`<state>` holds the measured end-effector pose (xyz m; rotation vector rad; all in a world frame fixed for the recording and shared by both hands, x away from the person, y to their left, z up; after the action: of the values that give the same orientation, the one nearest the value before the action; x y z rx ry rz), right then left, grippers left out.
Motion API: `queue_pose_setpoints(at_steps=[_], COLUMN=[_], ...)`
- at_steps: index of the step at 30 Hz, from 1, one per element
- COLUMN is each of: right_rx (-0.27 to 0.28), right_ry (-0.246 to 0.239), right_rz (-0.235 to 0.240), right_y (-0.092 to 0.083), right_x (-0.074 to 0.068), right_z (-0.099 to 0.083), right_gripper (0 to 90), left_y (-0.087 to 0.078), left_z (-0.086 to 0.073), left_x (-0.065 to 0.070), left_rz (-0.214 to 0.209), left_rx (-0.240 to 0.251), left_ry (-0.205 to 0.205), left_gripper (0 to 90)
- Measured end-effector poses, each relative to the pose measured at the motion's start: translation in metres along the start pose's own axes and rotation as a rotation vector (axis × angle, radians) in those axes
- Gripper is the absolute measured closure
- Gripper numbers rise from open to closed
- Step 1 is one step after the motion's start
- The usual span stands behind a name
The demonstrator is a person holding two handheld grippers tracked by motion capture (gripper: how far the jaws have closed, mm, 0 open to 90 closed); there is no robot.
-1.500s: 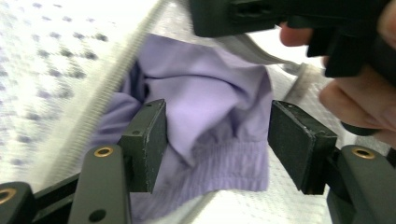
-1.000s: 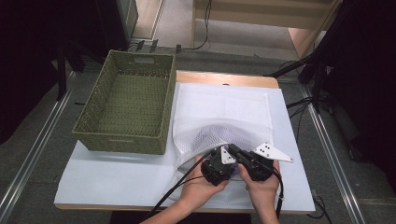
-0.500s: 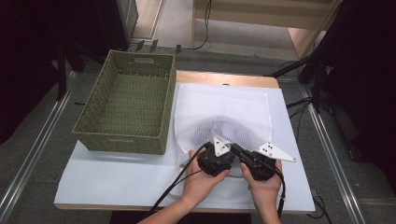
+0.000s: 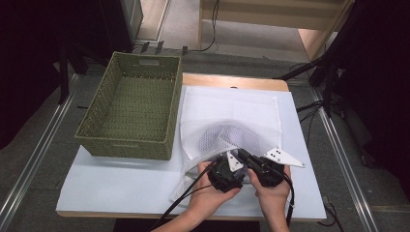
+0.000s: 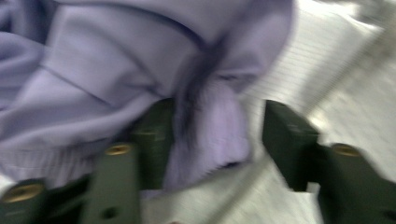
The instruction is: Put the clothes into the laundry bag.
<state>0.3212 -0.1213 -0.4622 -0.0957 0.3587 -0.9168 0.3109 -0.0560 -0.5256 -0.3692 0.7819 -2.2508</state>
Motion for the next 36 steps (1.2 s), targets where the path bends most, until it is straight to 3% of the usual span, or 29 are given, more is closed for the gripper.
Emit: queue_pose_setpoints(at_steps=[3, 5, 6, 8, 11, 13, 15, 16, 23, 25, 27, 29, 31, 34, 36], right_rx=[-0.003, 0.0, -0.002, -0.002, -0.003, -0.007, -0.016, -0.021, -0.024, -0.021, -0.024, -0.027, -0.031, -0.042, -0.047], right_ry=[0.004, -0.001, 0.0, 0.0, 0.006, 0.007, 0.004, 0.006, 0.018, 0.013, 0.012, 0.021, 0.012, 0.012, 0.008], right_rz=[0.003, 0.002, 0.002, 0.003, 0.004, 0.005, 0.006, 0.004, -0.003, -0.002, -0.002, 0.005, 0.011, 0.014, 0.01], right_y=[0.0, 0.0, 0.0, 0.0, -0.001, -0.001, 0.001, 0.001, 0.0, 0.001, 0.002, 0.004, 0.006, 0.007, 0.007], right_x=[0.0, 0.001, 0.001, 0.002, 0.001, 0.001, 0.003, 0.003, 0.007, 0.006, 0.005, 0.002, 0.0, -0.003, -0.002], right_z=[-0.001, 0.0, -0.001, 0.0, 0.0, -0.001, -0.002, -0.003, -0.004, -0.004, -0.004, -0.005, -0.006, -0.009, -0.011], right_gripper=[89.9, 89.9, 89.9, 89.9, 89.9, 89.9, 89.9, 89.9, 89.9, 89.9, 89.9, 89.9, 89.9, 89.9, 89.9], left_y=[0.006, 0.008, 0.01, 0.013, 0.015, 0.015, 0.015, 0.013, -0.018, -0.025, -0.024, -0.017, -0.009, 0.0, 0.003], left_z=[0.004, 0.006, 0.009, 0.013, 0.021, 0.024, 0.022, 0.021, 0.007, 0.003, -0.004, -0.008, -0.01, -0.006, -0.003], left_x=[-0.005, -0.004, -0.005, -0.011, -0.023, -0.027, -0.025, -0.024, -0.016, -0.015, -0.013, -0.01, -0.011, -0.017, -0.02], left_rz=[0.012, -0.021, -0.02, 0.02, 0.12, 0.152, 0.111, 0.102, -0.017, -0.017, -0.01, -0.002, 0.016, 0.037, 0.062], left_rx=[-0.012, -0.036, -0.035, -0.008, 0.074, 0.112, 0.098, 0.097, 0.098, 0.092, 0.051, 0.028, 0.0, 0.012, 0.02], left_ry=[0.043, 0.085, 0.091, 0.091, 0.07, 0.058, 0.03, 0.038, 0.02, 0.042, 0.069, 0.072, 0.082, 0.063, 0.047], left_gripper=[64.9, 79.5, 81.8, 84.1, 84.4, 83.8, 79.9, 76.2, 58.3, 55.3, 54.3, 57.5, 68.3, 84.2, 86.2])
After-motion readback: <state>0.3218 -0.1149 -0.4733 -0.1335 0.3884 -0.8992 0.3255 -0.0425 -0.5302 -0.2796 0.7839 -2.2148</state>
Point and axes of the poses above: each handheld gripper's, and its own axes: y roughly forward along the jaws, z roughly out of its top, x roughly to its right, the point moved 8 cm from there along y, roughly forward along the jaws, and after that the axes turned 7 degrees about x, right-handed, at the moved point
